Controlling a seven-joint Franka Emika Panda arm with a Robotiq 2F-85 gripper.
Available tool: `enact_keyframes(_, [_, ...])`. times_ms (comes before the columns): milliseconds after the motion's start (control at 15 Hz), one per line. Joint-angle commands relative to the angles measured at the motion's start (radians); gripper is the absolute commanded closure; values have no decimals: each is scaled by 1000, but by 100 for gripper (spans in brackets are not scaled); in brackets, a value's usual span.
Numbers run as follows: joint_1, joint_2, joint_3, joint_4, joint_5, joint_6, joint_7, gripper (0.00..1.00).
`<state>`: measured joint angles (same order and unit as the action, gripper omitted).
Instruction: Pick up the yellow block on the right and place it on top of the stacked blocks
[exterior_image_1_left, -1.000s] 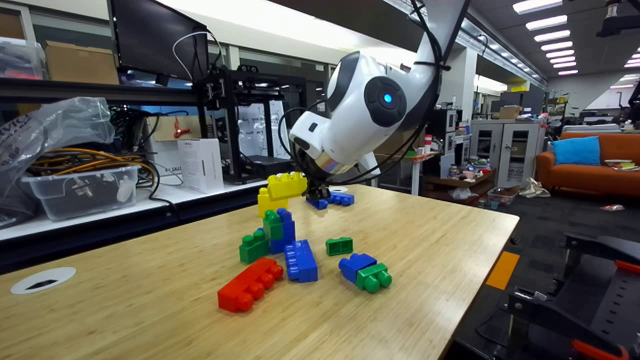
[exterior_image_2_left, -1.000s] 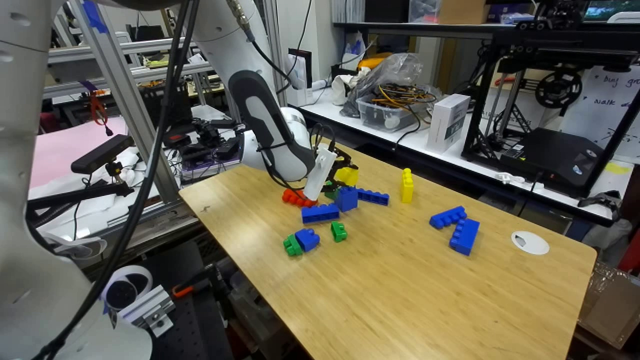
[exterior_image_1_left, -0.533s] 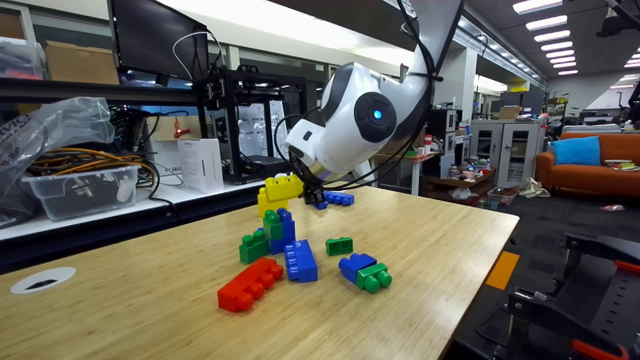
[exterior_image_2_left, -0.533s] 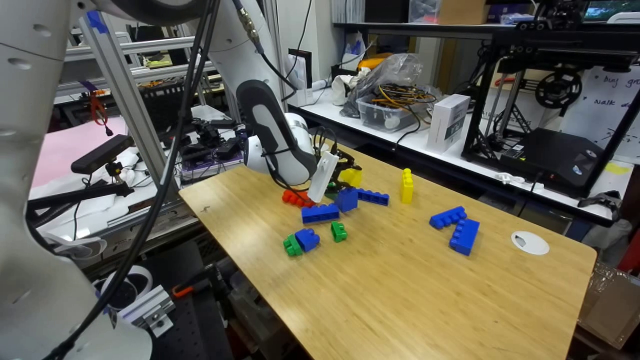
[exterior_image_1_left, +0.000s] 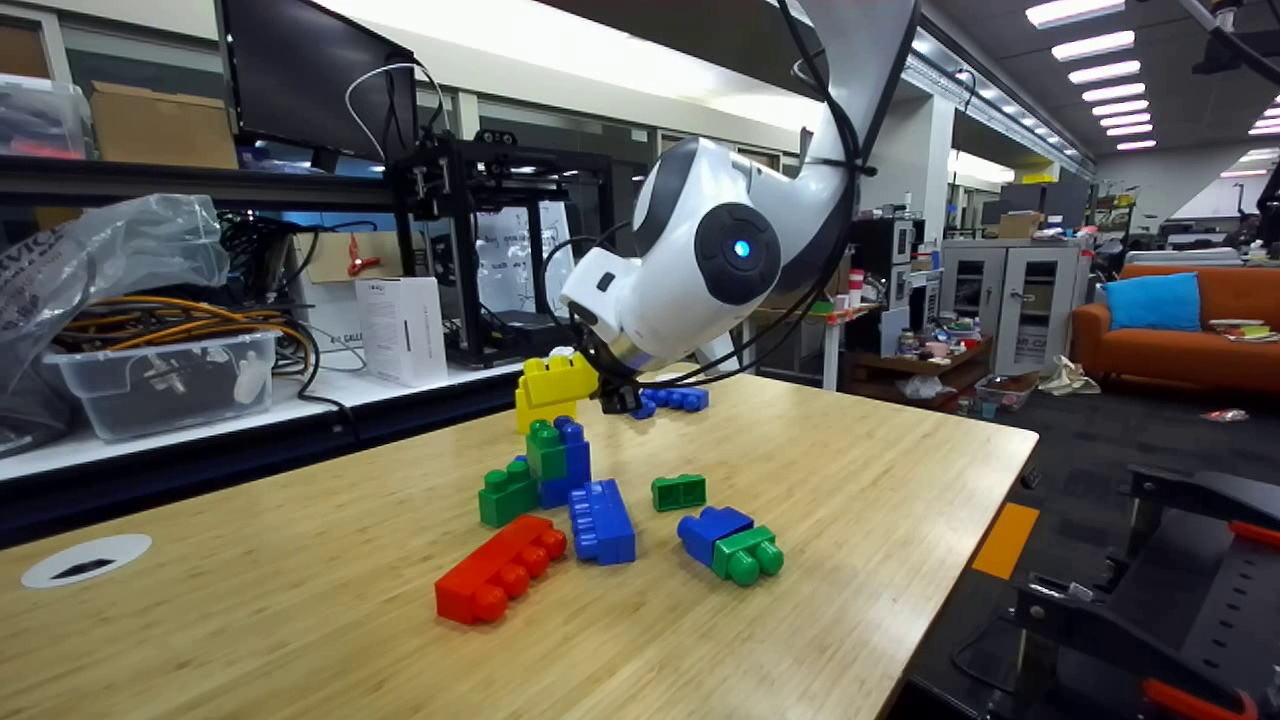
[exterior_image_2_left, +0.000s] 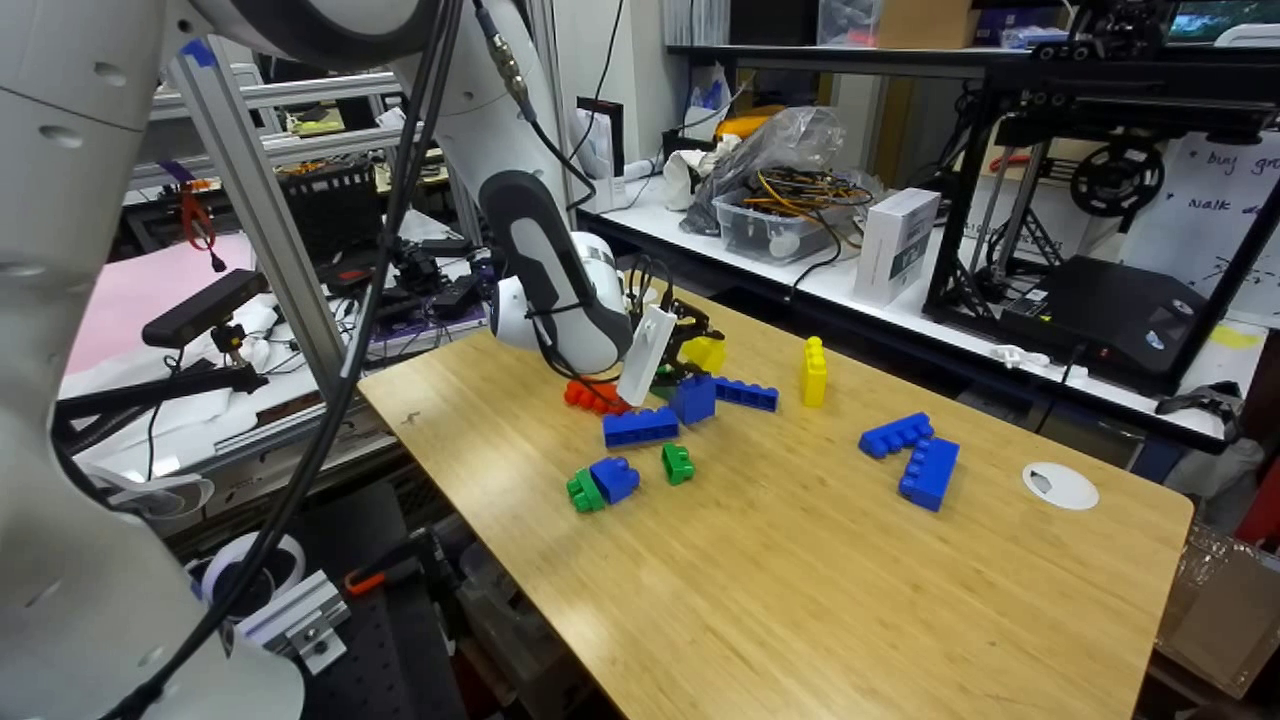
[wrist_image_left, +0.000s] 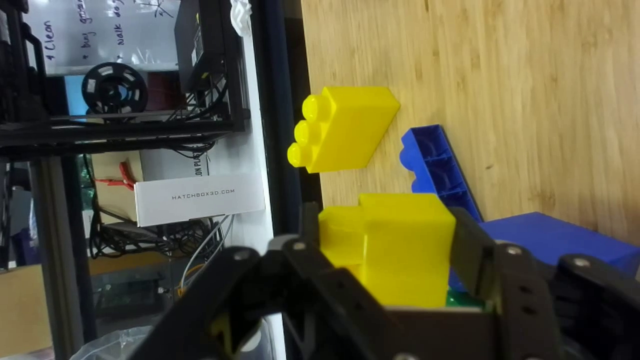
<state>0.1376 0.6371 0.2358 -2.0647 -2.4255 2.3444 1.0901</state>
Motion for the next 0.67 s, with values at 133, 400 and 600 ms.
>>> enact_keyframes(133, [-17, 19, 18, 8, -23, -26, -15, 62])
enact_keyframes(400, [-17, 24, 20, 8, -26, -26, -11, 62])
enact_keyframes(600, [-18, 31, 23, 9, -31, -26, -6, 62])
